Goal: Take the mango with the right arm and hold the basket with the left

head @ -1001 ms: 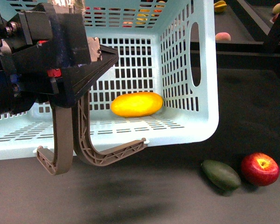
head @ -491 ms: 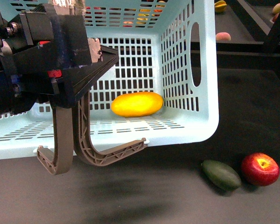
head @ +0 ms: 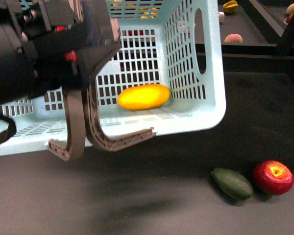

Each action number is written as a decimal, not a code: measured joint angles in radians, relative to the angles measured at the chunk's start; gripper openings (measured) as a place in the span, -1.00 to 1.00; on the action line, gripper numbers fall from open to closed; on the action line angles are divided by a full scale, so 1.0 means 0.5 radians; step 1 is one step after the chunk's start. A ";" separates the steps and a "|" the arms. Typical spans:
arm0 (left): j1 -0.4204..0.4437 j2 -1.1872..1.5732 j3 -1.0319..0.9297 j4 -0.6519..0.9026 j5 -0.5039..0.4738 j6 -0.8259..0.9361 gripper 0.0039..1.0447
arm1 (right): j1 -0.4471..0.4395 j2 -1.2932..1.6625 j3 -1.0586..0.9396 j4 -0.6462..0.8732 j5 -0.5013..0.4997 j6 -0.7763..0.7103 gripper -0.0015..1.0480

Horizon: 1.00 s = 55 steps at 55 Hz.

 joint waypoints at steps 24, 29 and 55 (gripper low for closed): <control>0.335 0.447 0.549 -0.323 -0.610 -1.095 -0.84 | 0.000 -0.002 0.000 0.000 0.001 0.001 0.85; 0.395 0.512 0.605 -0.365 -0.661 -1.284 -0.84 | 0.000 -0.002 0.000 0.000 0.001 0.000 0.85; 0.623 0.961 0.980 -0.469 -0.869 -1.892 -0.84 | 0.000 -0.002 0.000 0.000 0.000 0.001 0.85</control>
